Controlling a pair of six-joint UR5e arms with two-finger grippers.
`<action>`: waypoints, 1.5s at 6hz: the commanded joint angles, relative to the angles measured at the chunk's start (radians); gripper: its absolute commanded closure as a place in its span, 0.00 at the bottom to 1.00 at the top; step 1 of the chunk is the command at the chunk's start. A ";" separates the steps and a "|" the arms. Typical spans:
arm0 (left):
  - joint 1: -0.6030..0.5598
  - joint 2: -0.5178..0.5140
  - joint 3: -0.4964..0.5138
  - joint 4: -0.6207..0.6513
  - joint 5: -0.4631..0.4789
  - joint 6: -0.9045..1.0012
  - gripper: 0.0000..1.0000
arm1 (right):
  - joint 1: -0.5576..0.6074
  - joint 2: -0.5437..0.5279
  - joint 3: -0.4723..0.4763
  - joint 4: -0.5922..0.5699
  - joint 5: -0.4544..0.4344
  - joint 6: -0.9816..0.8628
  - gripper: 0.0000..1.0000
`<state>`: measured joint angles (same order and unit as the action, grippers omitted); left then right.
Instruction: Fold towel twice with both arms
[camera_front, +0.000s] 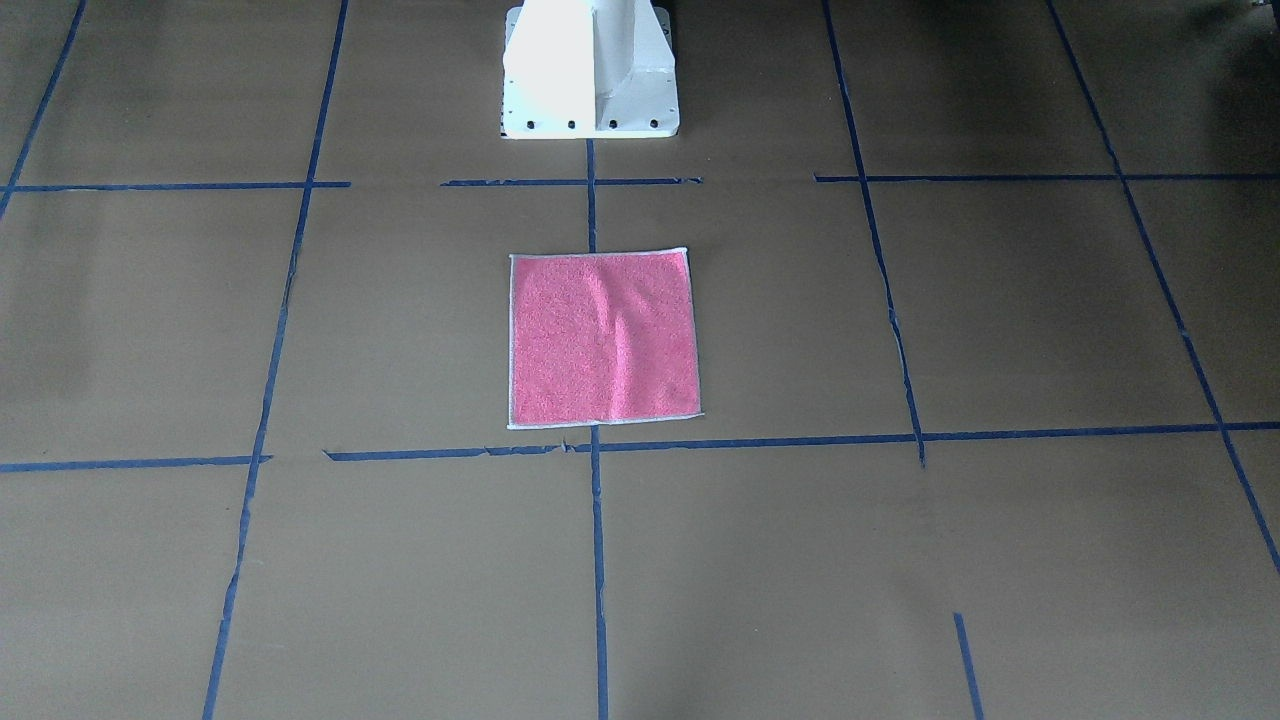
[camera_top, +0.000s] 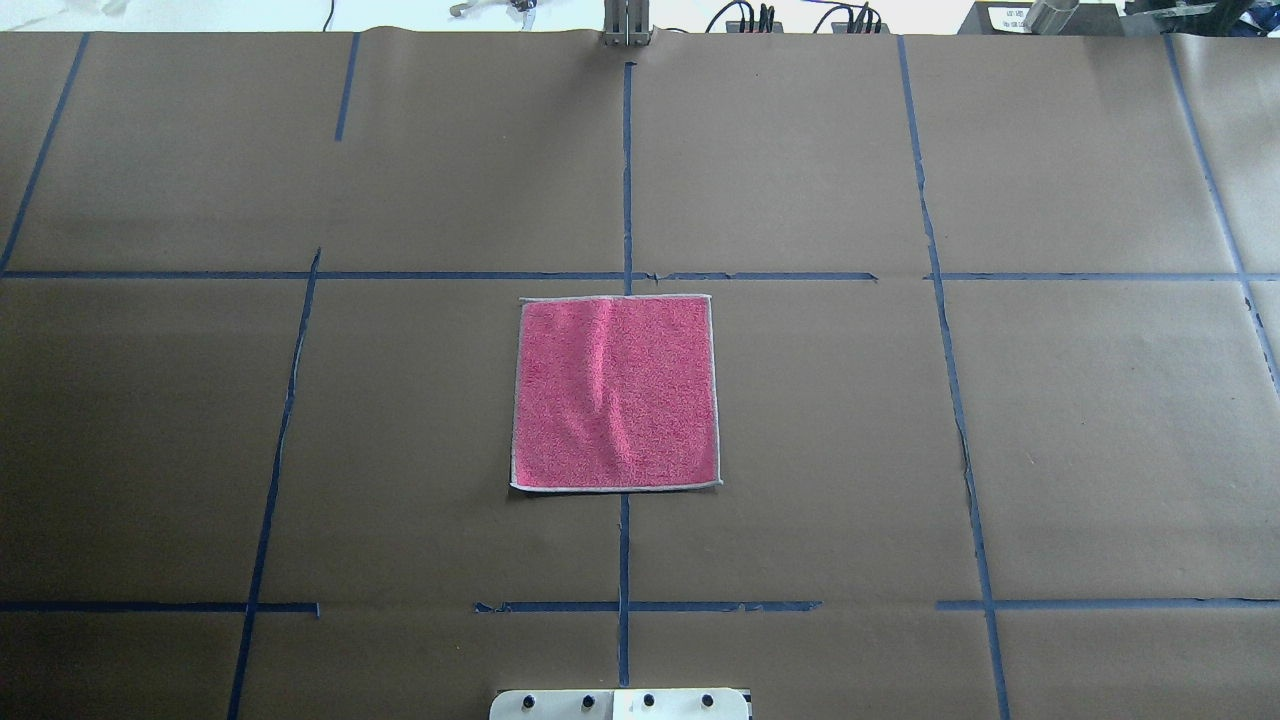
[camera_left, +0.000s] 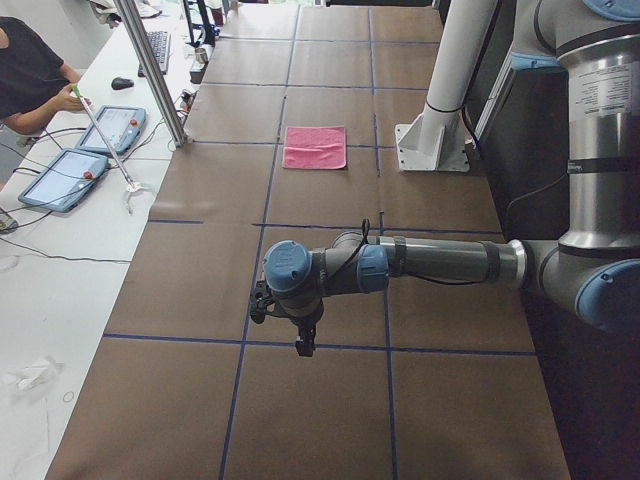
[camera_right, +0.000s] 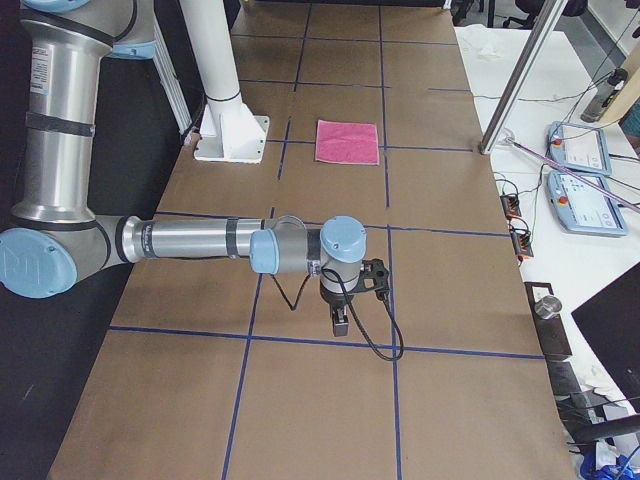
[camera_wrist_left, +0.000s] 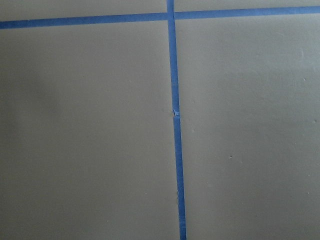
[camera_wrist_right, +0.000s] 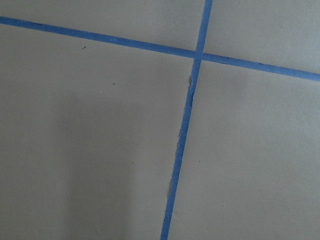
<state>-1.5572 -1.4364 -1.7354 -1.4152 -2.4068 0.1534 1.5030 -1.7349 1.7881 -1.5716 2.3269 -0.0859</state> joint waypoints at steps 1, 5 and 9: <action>0.003 0.002 0.003 0.002 -0.008 -0.003 0.00 | -0.001 0.001 -0.003 0.005 0.000 0.000 0.00; 0.009 0.004 -0.006 -0.016 -0.006 -0.002 0.00 | -0.001 0.000 -0.004 0.013 0.023 0.003 0.00; 0.011 0.002 0.017 -0.034 -0.014 0.006 0.00 | -0.140 0.014 0.063 0.087 0.117 0.148 0.00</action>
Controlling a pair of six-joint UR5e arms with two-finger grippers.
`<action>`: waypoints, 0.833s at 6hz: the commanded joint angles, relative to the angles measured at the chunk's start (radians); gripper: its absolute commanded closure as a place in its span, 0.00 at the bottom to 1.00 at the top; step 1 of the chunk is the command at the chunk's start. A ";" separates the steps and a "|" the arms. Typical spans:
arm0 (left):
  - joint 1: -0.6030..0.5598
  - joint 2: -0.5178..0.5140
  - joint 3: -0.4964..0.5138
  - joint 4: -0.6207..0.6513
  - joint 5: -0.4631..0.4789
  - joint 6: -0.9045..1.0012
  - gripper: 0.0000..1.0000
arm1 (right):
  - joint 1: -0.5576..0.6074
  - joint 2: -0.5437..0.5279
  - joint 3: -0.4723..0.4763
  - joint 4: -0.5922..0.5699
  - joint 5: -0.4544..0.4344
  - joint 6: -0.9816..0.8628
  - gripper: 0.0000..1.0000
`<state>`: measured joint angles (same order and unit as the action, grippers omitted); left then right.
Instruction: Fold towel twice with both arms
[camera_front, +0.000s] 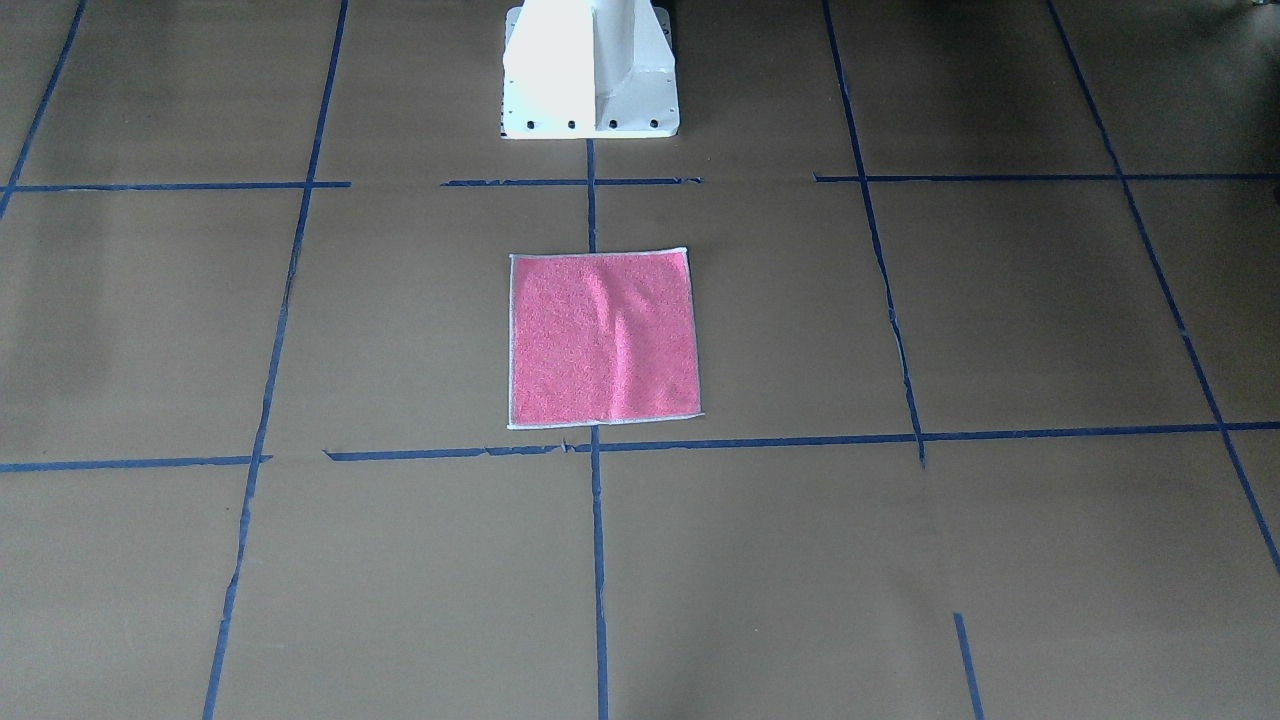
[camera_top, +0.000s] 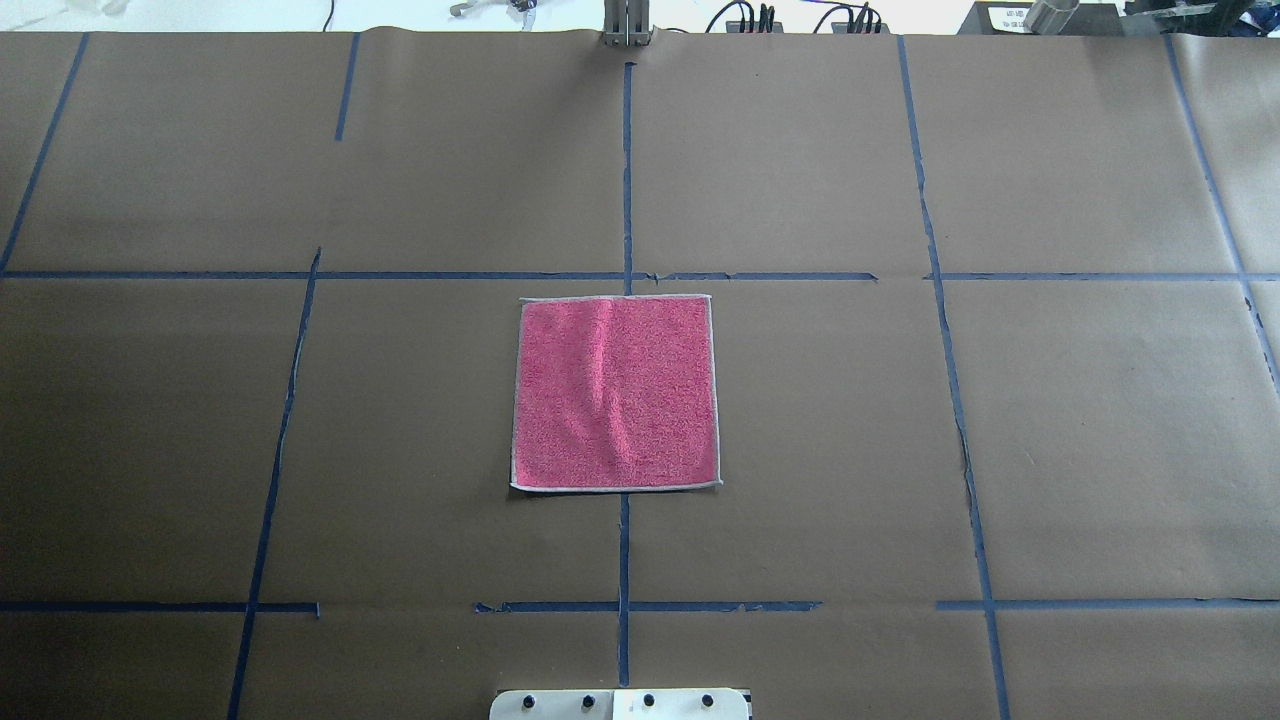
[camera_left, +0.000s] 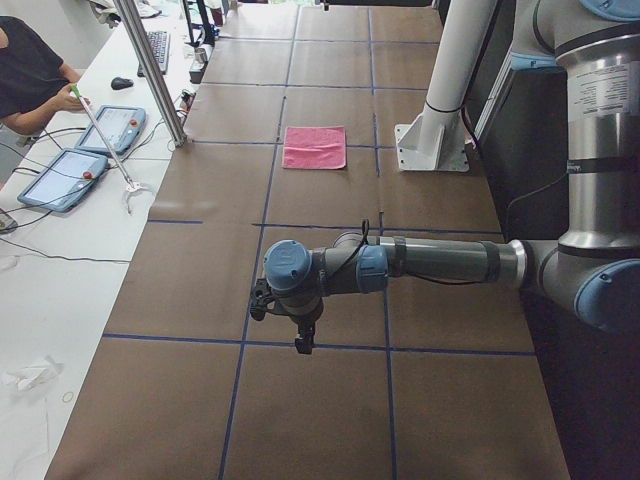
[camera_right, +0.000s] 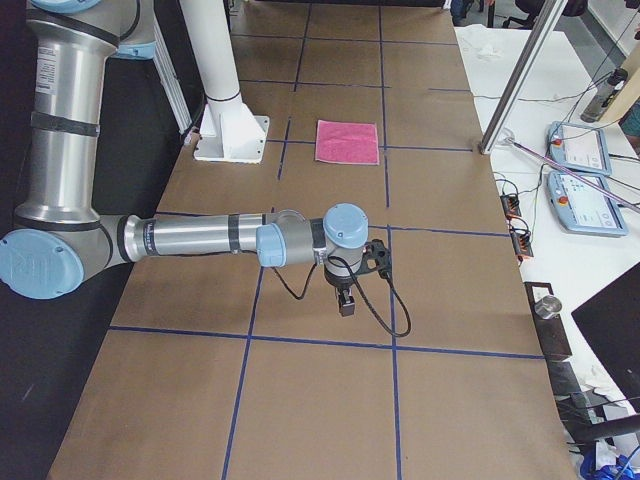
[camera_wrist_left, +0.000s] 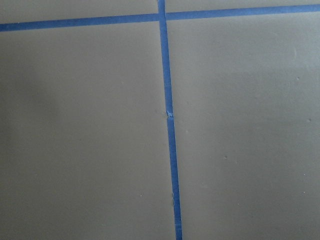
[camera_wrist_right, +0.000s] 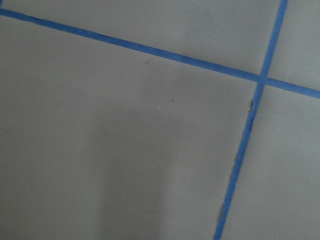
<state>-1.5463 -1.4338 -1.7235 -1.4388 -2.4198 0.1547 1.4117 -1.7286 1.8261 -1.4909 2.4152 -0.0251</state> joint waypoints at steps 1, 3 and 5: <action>-0.001 0.003 0.004 -0.055 -0.001 0.002 0.00 | -0.151 0.011 0.123 0.008 0.024 0.313 0.00; 0.000 0.006 0.005 -0.058 -0.001 0.000 0.00 | -0.316 0.126 0.209 0.008 0.010 0.680 0.00; 0.000 0.004 -0.004 -0.068 -0.004 -0.001 0.00 | -0.550 0.330 0.226 0.008 -0.119 1.111 0.00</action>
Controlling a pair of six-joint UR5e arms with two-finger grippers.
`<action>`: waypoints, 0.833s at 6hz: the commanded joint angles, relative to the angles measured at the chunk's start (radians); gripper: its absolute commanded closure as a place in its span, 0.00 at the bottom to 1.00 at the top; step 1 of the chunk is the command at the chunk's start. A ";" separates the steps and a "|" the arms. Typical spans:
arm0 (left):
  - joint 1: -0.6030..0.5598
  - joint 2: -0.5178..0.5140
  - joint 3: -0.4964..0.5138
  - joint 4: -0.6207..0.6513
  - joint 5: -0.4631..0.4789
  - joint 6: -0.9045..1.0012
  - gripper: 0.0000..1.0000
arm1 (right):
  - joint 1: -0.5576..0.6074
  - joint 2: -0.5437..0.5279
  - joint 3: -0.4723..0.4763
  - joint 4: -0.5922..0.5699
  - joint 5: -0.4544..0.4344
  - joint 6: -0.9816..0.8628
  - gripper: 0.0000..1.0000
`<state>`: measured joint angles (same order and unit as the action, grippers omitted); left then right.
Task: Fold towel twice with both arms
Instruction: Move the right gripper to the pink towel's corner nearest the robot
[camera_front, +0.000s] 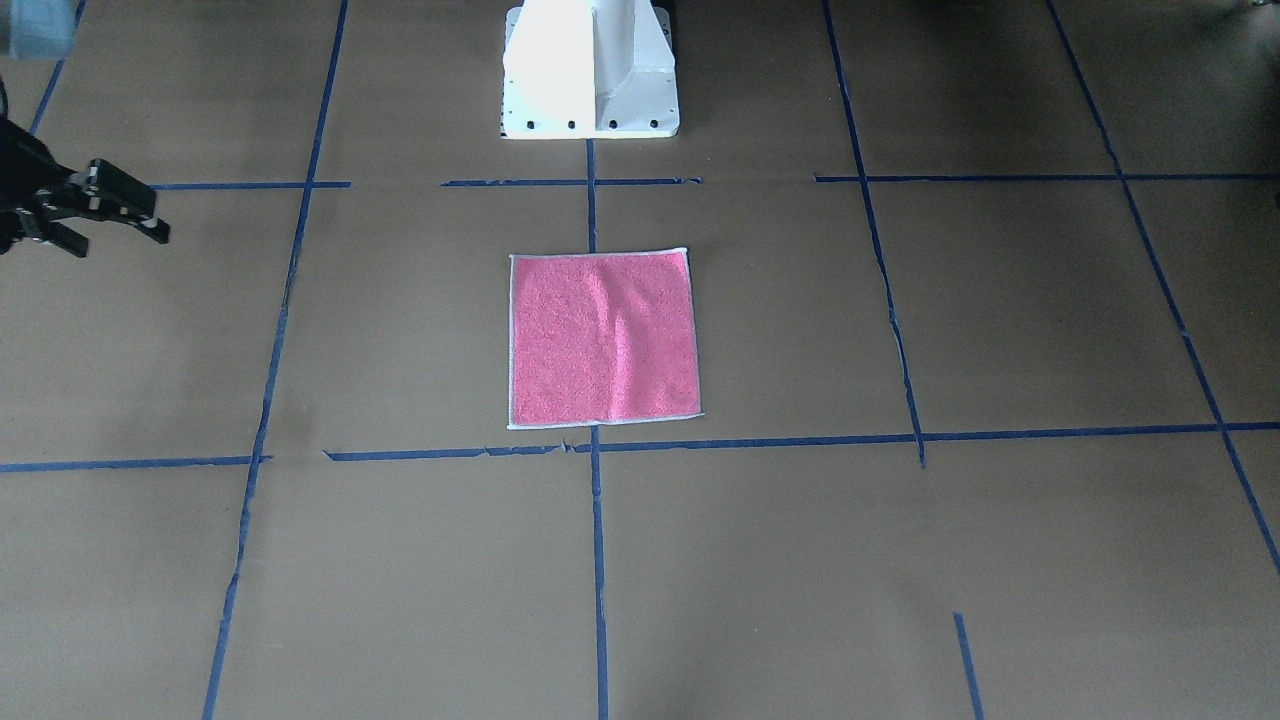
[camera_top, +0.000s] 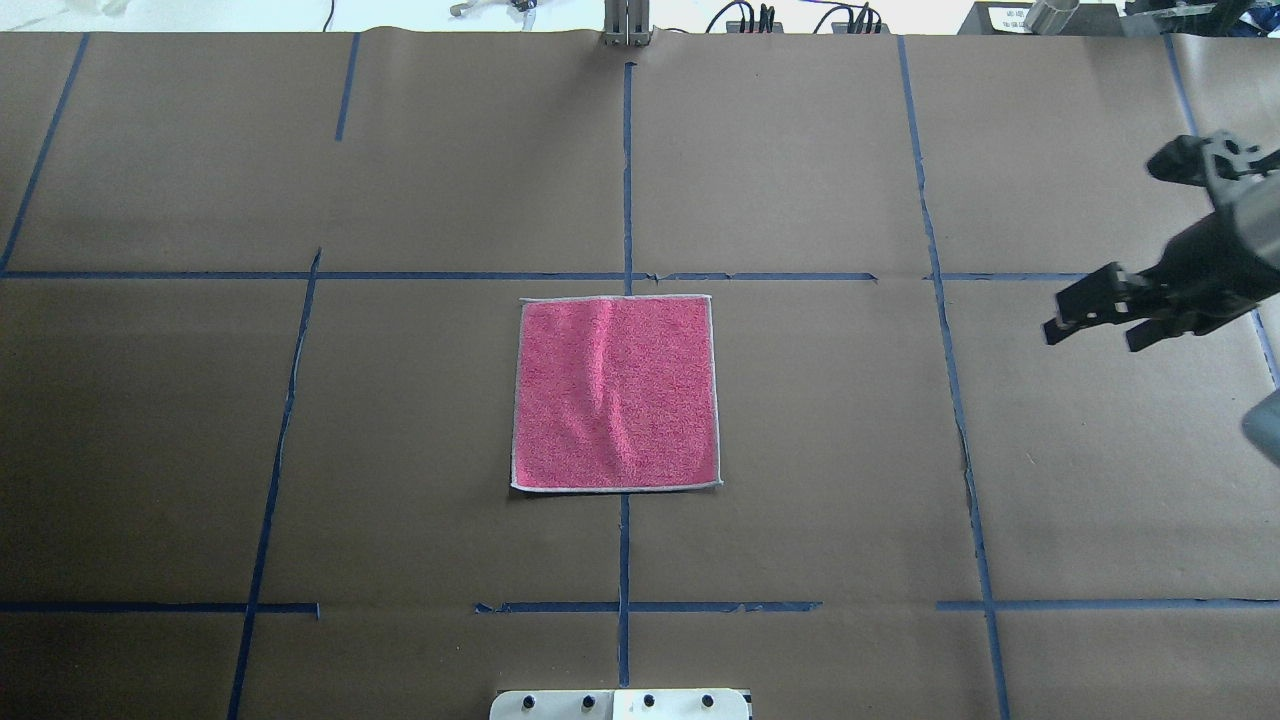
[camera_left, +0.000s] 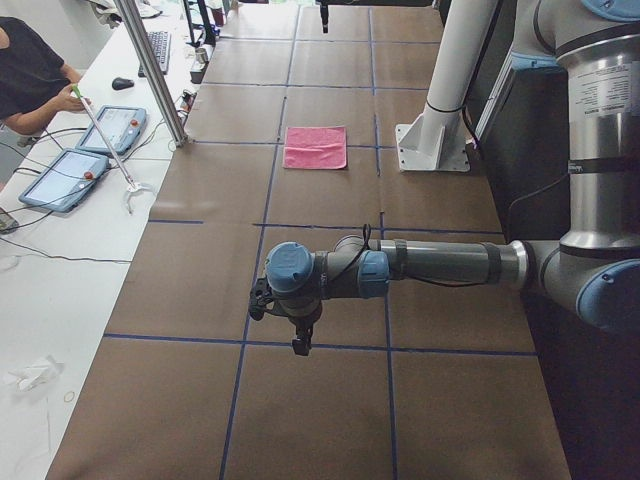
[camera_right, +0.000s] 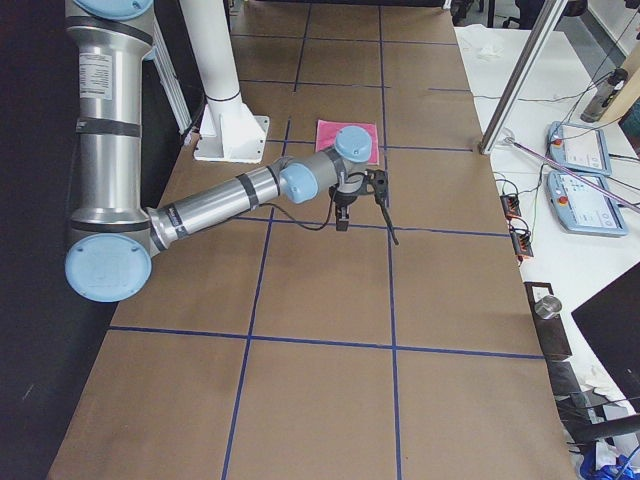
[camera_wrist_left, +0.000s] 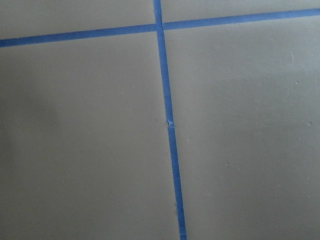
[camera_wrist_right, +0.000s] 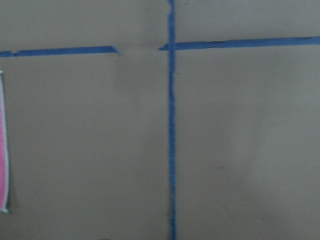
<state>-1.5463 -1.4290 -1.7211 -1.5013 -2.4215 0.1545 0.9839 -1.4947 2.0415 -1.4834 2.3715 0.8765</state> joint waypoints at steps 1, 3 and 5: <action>0.000 -0.001 -0.014 -0.007 -0.001 0.000 0.00 | -0.309 0.197 0.016 0.000 -0.276 0.466 0.00; 0.000 -0.005 -0.014 -0.005 -0.002 -0.003 0.00 | -0.601 0.290 -0.022 0.000 -0.592 0.719 0.01; 0.000 -0.005 -0.014 -0.020 -0.002 -0.042 0.00 | -0.646 0.353 -0.147 0.000 -0.650 0.841 0.03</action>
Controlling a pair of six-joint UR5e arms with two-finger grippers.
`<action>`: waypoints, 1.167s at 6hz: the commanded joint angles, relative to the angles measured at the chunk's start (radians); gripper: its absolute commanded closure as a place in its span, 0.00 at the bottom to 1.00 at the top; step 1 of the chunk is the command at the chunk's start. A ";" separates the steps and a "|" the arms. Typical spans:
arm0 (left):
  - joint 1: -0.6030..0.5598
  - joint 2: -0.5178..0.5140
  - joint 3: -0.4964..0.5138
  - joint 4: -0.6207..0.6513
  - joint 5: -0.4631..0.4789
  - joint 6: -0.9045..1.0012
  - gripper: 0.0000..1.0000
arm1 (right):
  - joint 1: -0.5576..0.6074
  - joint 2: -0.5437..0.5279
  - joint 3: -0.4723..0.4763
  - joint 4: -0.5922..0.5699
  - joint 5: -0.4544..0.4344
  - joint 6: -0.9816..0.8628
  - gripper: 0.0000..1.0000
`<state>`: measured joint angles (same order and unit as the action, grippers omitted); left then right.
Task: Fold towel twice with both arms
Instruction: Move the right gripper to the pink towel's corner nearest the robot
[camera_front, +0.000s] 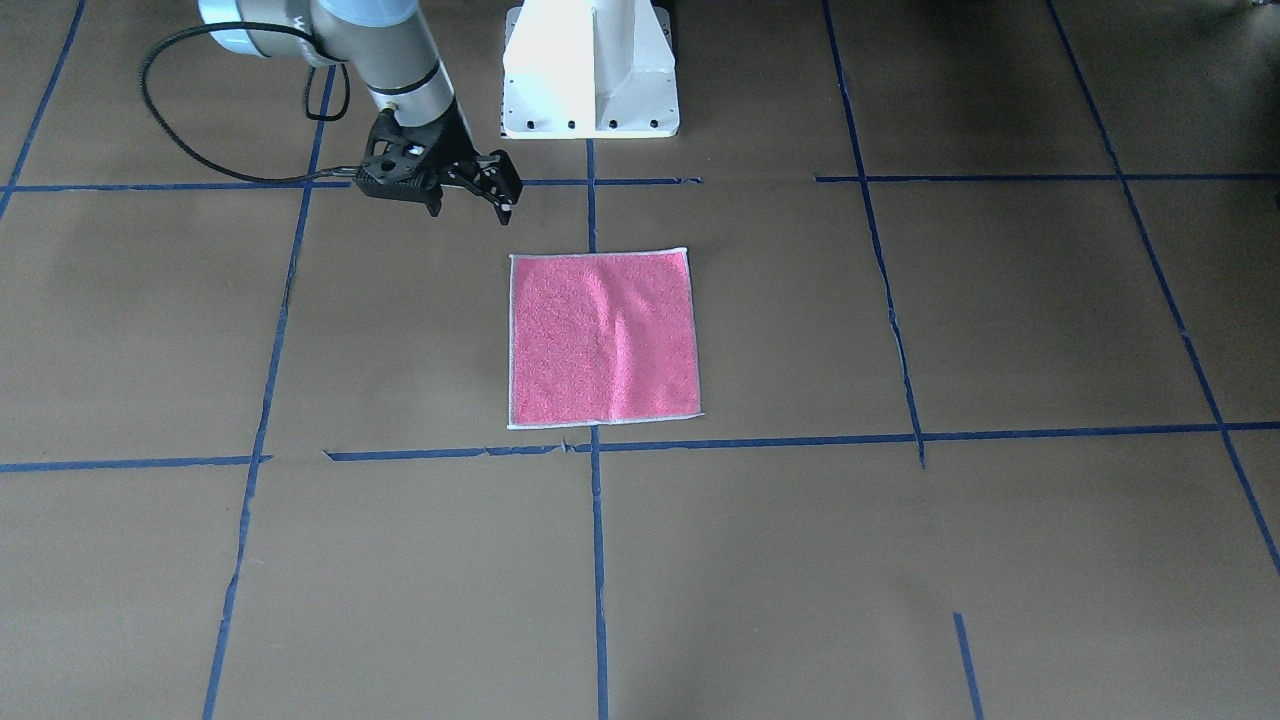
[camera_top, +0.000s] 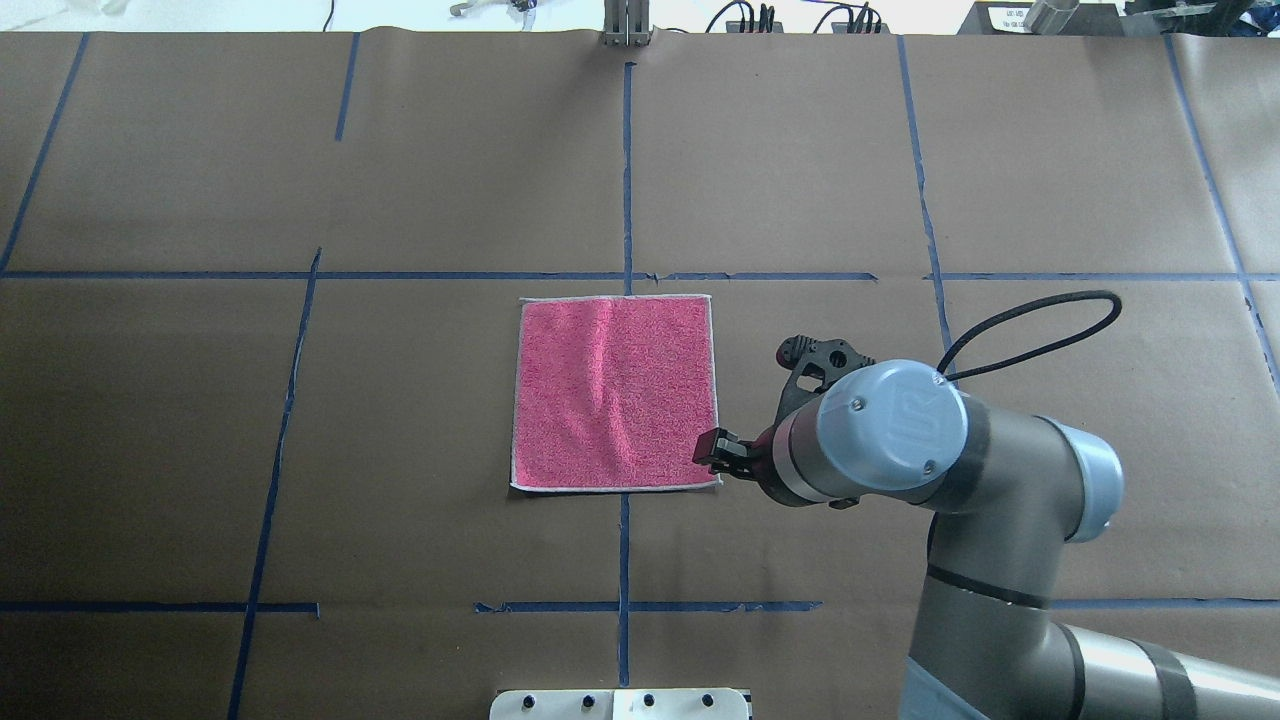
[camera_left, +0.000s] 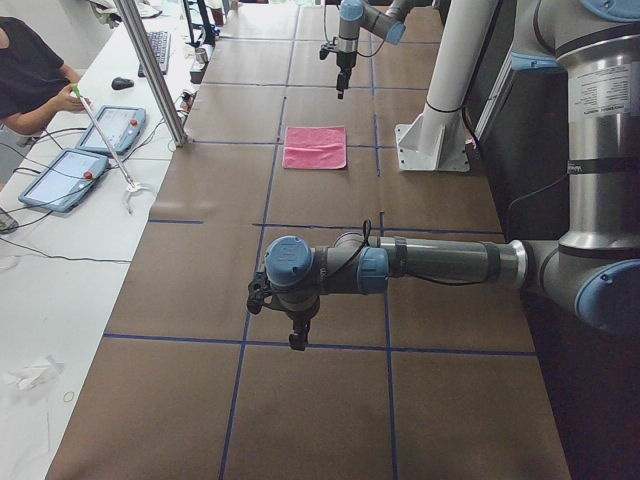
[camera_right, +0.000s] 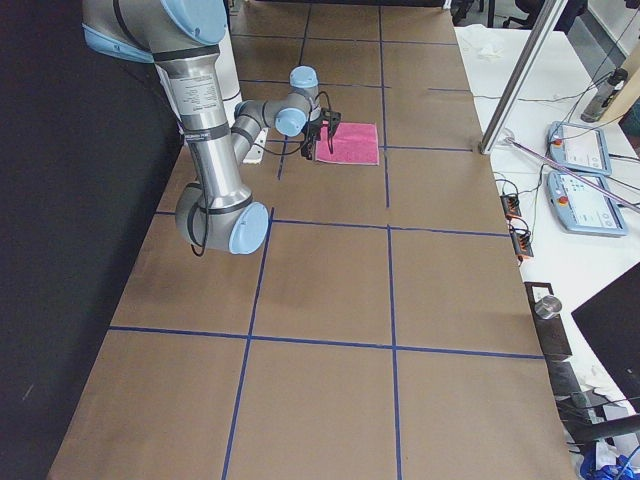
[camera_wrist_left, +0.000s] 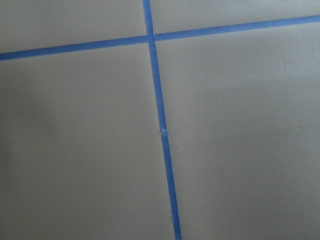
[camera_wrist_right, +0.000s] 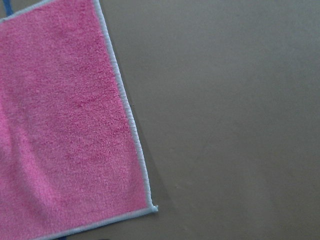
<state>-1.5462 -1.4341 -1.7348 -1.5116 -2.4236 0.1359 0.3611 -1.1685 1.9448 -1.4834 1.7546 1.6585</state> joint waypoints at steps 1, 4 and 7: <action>0.000 0.000 -0.002 -0.024 0.000 -0.047 0.00 | -0.028 0.039 -0.076 0.000 -0.040 0.069 0.05; 0.000 0.000 -0.003 -0.024 -0.002 -0.052 0.00 | -0.034 0.092 -0.141 -0.001 -0.038 0.134 0.07; 0.000 0.000 -0.002 -0.024 -0.002 -0.052 0.00 | -0.036 0.105 -0.190 -0.001 -0.040 0.130 0.08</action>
<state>-1.5462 -1.4343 -1.7366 -1.5355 -2.4252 0.0847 0.3261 -1.0659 1.7743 -1.4849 1.7151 1.7923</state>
